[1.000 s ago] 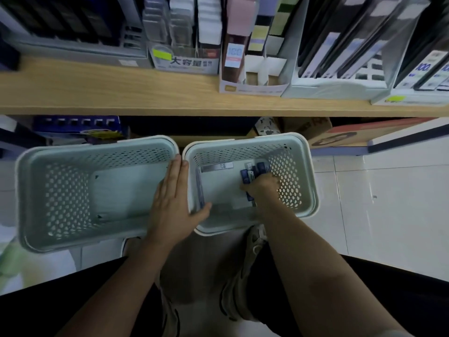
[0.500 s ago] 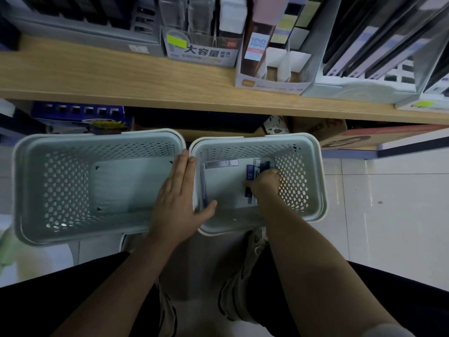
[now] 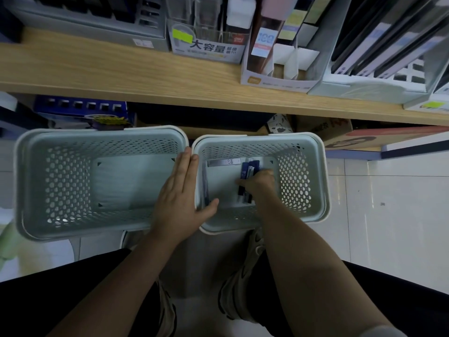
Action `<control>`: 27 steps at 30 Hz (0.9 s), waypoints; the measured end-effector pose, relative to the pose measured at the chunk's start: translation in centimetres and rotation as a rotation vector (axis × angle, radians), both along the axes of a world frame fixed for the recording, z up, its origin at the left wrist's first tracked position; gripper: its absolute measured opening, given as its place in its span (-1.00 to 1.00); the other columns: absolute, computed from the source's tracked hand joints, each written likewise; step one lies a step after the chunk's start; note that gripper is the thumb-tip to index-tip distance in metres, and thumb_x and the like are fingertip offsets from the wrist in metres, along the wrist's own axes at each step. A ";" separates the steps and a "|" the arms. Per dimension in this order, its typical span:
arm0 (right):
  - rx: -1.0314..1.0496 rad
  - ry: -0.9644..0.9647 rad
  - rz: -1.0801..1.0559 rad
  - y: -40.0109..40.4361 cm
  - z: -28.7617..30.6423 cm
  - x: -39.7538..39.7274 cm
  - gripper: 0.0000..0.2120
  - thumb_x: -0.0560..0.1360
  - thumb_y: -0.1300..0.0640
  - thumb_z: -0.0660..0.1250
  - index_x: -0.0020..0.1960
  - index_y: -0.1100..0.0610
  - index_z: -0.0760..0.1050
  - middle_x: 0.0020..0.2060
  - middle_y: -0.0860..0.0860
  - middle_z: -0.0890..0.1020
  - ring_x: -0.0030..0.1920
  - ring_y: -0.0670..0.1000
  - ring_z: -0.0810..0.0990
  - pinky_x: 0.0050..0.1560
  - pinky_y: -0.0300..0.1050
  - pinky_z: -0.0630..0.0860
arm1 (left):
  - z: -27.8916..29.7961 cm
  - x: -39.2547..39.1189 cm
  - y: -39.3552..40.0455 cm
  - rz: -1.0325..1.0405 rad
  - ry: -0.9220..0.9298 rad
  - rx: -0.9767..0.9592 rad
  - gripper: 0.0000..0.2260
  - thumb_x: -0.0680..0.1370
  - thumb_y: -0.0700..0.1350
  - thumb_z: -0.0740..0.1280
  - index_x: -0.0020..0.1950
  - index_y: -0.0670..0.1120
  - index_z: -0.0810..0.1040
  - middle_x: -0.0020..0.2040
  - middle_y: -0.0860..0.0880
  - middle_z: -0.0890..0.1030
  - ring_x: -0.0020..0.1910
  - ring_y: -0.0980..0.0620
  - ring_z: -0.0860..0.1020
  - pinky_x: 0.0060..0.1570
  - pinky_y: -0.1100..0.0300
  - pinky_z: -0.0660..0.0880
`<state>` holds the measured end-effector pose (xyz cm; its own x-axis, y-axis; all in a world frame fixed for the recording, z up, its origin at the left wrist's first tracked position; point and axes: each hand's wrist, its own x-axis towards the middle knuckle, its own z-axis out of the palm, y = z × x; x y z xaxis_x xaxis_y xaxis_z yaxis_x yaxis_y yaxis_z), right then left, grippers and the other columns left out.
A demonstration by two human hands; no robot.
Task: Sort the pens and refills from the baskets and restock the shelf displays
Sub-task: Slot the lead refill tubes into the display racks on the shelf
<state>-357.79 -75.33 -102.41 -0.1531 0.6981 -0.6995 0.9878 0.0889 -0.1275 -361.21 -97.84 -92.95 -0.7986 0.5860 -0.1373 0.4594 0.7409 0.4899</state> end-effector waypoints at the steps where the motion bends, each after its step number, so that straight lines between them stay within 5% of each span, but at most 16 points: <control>1: -0.010 -0.002 0.014 -0.4 -0.1 -0.3 -0.02 0.21 -0.14 0.66 0.39 0.25 0.24 0.28 0.16 0.47 0.28 0.18 0.49 0.29 0.10 0.49 | 0.0 0.0 0.0 -0.001 0.003 -0.002 -0.09 0.47 0.31 0.21 0.65 -0.15 -0.01 0.67 -0.04 -0.09 0.64 0.02 -0.06 0.49 0.05 0.13; 5: -0.034 -0.020 0.029 -1.4 -1.4 -0.9 -0.22 0.22 -0.15 0.65 0.27 0.22 0.47 0.15 0.14 0.57 0.13 0.13 0.59 0.16 0.00 0.57 | -0.1 -0.1 0.0 -0.007 0.011 -0.005 -0.08 0.48 0.29 0.28 0.65 -0.16 -0.01 0.67 -0.05 -0.08 0.64 0.02 -0.08 0.50 0.07 0.11; 8: -0.060 0.050 0.021 -1.7 -1.3 -1.0 -0.60 0.32 0.01 0.60 0.05 0.17 0.59 -0.02 0.11 0.65 -0.09 0.09 0.64 -0.22 -0.17 0.56 | -0.2 -0.1 0.0 -0.006 0.013 -0.003 -0.08 0.47 0.30 0.26 0.65 -0.16 -0.01 0.67 -0.05 -0.08 0.64 0.02 -0.07 0.50 0.07 0.12; 10: -0.078 0.082 0.042 -1.7 -1.1 -1.0 -0.73 0.40 0.13 0.53 0.04 0.19 0.58 -0.07 0.10 0.65 -0.08 0.11 0.66 -0.21 -0.14 0.53 | -0.2 -0.1 0.0 -0.013 0.007 0.003 -0.07 0.46 0.31 0.23 0.65 -0.16 -0.01 0.67 -0.06 -0.08 0.64 0.00 -0.06 0.50 0.05 0.15; 13: -0.103 0.083 0.084 -1.4 -0.5 -1.2 -0.83 0.46 0.25 0.42 0.05 0.23 0.56 -0.07 0.13 0.66 -0.10 0.13 0.65 -0.13 -0.07 0.58 | -0.2 -0.1 0.0 -0.016 0.001 -0.003 -0.07 0.46 0.33 0.21 0.65 -0.15 -0.03 0.67 -0.05 -0.10 0.64 0.01 -0.08 0.49 0.05 0.14; 18: -0.220 0.072 0.141 -0.3 1.5 -1.2 -0.87 0.49 0.21 0.42 -0.08 0.21 0.47 -0.32 0.07 0.53 -0.40 -0.02 0.49 -0.55 -0.26 0.32 | -0.1 -0.2 -0.1 -0.019 -0.027 0.011 -0.07 0.47 0.34 0.20 0.65 -0.14 -0.04 0.67 -0.04 -0.13 0.64 0.03 -0.11 0.49 0.07 0.10; 20: -0.322 0.152 0.093 -0.5 2.6 -1.0 -0.86 0.47 0.19 0.44 -0.10 0.23 0.51 -0.28 0.11 0.57 -0.34 0.03 0.54 -0.44 -0.26 0.44 | 0.1 -0.2 -0.2 -0.025 -0.040 0.008 -0.07 0.47 0.34 0.19 0.66 -0.14 -0.06 0.67 -0.03 -0.14 0.64 0.04 -0.12 0.49 0.07 0.08; 23: -0.561 0.368 -0.040 -1.1 5.1 -0.4 -0.94 0.48 0.29 0.41 -0.07 0.27 0.57 -0.18 0.20 0.63 -0.22 0.13 0.63 -0.16 0.00 0.63 | 0.2 -0.2 -0.2 -0.034 -0.065 0.013 -0.06 0.49 0.34 0.23 0.66 -0.14 -0.07 0.66 -0.01 -0.18 0.63 0.06 -0.16 0.51 0.09 0.03; 27: -0.848 0.625 -0.102 -1.9 11.1 0.8 -0.92 0.55 0.28 0.36 0.05 0.24 0.57 -0.21 0.07 0.69 -0.16 0.02 0.68 -0.18 -0.13 0.62 | 2.2 -0.5 0.2 -0.028 -0.117 -0.017 0.04 0.40 0.49 0.21 0.66 -0.11 -0.04 0.66 -0.02 -0.16 0.63 0.04 -0.15 0.53 0.05 -0.04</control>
